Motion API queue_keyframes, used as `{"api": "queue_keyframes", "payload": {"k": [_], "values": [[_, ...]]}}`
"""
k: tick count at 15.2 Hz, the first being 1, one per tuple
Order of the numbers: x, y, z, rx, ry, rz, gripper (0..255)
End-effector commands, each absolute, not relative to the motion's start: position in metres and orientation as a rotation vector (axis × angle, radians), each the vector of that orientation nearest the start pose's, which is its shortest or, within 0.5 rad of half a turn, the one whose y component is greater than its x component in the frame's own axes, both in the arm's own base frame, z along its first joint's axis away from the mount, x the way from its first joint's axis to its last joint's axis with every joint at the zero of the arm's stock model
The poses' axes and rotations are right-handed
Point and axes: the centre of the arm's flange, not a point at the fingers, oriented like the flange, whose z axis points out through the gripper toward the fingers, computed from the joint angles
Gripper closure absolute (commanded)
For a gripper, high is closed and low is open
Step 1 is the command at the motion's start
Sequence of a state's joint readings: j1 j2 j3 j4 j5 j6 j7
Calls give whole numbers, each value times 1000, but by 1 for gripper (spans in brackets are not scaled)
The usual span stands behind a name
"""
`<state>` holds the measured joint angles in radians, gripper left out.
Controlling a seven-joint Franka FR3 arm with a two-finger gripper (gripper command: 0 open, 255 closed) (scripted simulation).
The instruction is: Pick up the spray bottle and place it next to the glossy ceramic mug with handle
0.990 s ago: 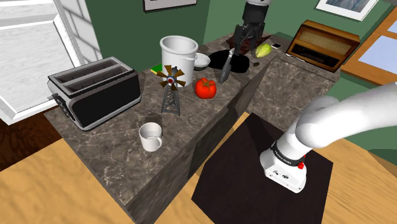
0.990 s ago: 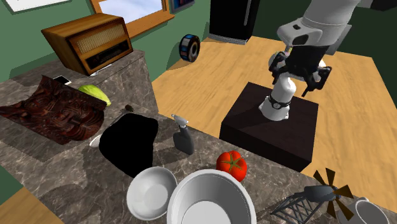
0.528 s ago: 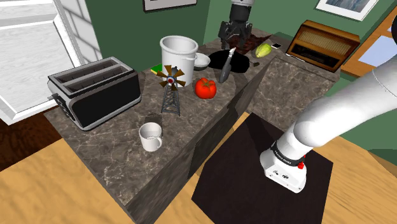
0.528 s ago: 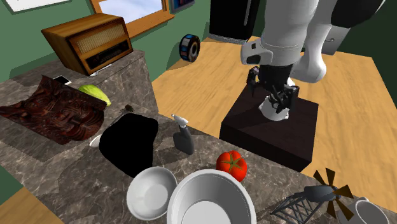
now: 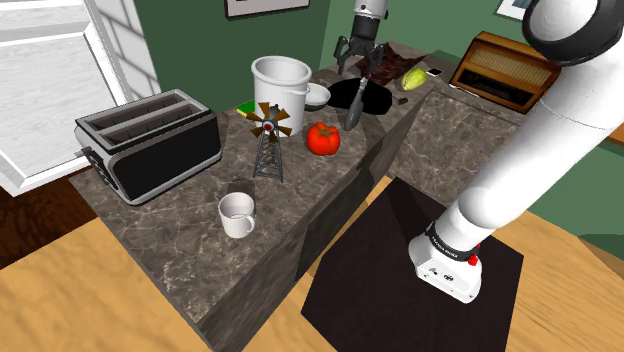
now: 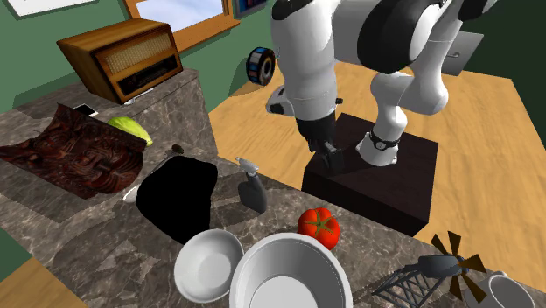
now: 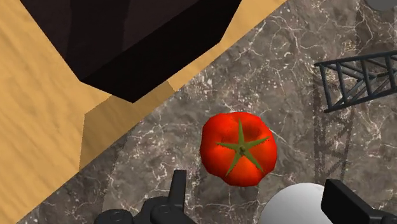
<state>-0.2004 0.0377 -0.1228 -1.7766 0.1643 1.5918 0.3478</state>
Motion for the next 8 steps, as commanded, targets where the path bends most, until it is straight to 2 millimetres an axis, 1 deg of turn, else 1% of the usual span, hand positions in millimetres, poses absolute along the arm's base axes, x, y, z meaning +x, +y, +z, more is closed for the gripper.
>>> {"api": "queue_keyframes", "payload": {"k": [1,5,8], "values": [[538,-181,496,-2729,1102,358,0],[558,-231,468,-2601,1274,404,0],[568,-269,444,-2497,1397,436,0]]}}
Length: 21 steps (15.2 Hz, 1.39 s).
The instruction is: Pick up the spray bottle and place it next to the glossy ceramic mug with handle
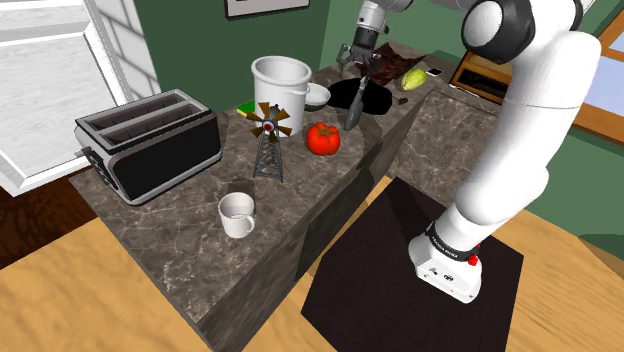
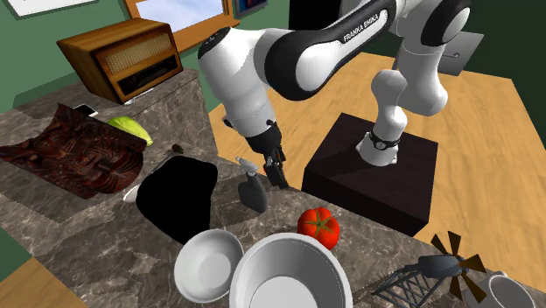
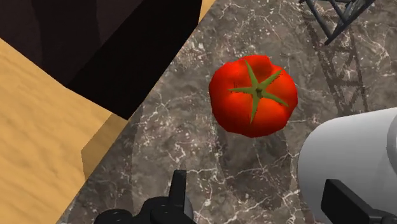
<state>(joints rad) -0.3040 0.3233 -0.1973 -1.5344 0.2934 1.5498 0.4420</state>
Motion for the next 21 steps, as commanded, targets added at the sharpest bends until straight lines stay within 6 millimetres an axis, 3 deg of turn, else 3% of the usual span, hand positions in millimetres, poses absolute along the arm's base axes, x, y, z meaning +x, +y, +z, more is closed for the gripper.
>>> {"api": "queue_keyframes", "payload": {"k": [1,7,13,21], "values": [[570,-282,436,-2462,1436,447,0],[573,-357,385,-2234,1658,504,0],[557,-427,330,-1992,1852,554,0],[556,-407,296,-1992,1852,554,0]]}}
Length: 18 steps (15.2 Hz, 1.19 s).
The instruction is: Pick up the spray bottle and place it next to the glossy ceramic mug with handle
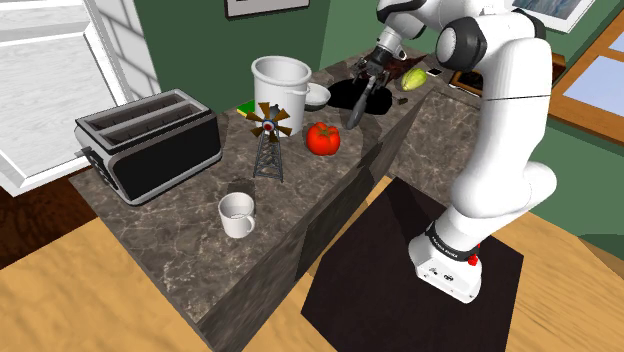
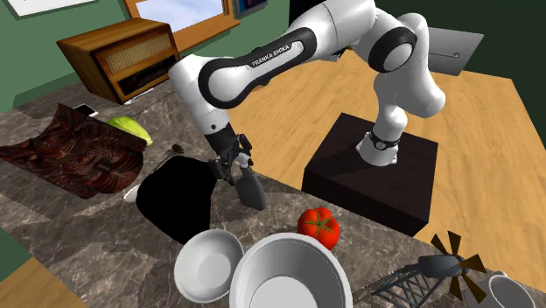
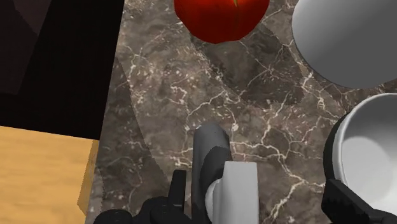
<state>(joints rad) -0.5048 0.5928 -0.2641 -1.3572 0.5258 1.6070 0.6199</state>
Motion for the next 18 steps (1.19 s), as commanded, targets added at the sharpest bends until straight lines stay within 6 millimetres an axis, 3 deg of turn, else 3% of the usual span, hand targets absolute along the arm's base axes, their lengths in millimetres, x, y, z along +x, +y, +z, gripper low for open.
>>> {"api": "queue_keyframes", "payload": {"k": [1,8,9,11,12,13,14,15,16,17,18], "values": [[556,-407,296,-1992,1852,554,0],[556,-407,296,-1992,1852,554,0],[556,-402,303,-1993,1852,553,255],[538,-395,296,-1996,1852,552,255],[533,-383,294,-1999,1852,551,255],[543,-379,298,-1999,1853,552,255],[544,-373,289,-1999,1854,553,255],[542,-380,283,-1998,1851,552,255],[547,-371,268,-1999,1852,551,255],[557,-376,268,-1999,1852,552,255],[556,-407,296,-1992,1852,554,255]]}}
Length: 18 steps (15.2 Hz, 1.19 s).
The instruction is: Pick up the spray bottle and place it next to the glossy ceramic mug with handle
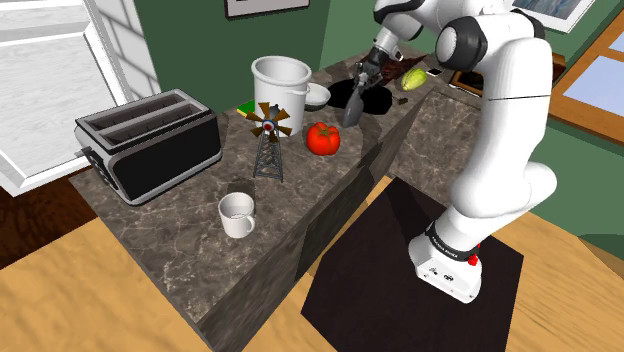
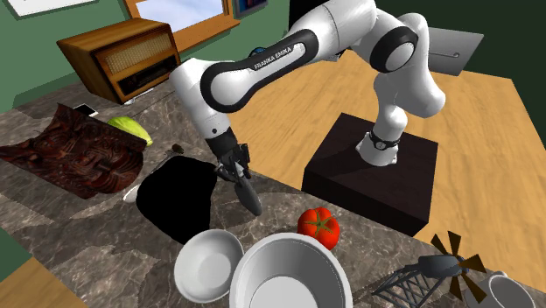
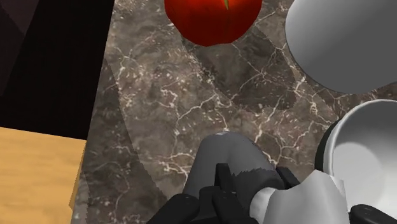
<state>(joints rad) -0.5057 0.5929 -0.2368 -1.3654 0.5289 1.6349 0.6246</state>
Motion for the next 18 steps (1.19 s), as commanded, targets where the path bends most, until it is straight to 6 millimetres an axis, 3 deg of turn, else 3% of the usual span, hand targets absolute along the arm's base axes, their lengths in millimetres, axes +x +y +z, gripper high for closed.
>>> {"api": "queue_keyframes", "payload": {"k": [1,18], "values": [[556,-407,301,-1992,1852,554,255],[556,-407,391,-1992,1852,554,255]]}}
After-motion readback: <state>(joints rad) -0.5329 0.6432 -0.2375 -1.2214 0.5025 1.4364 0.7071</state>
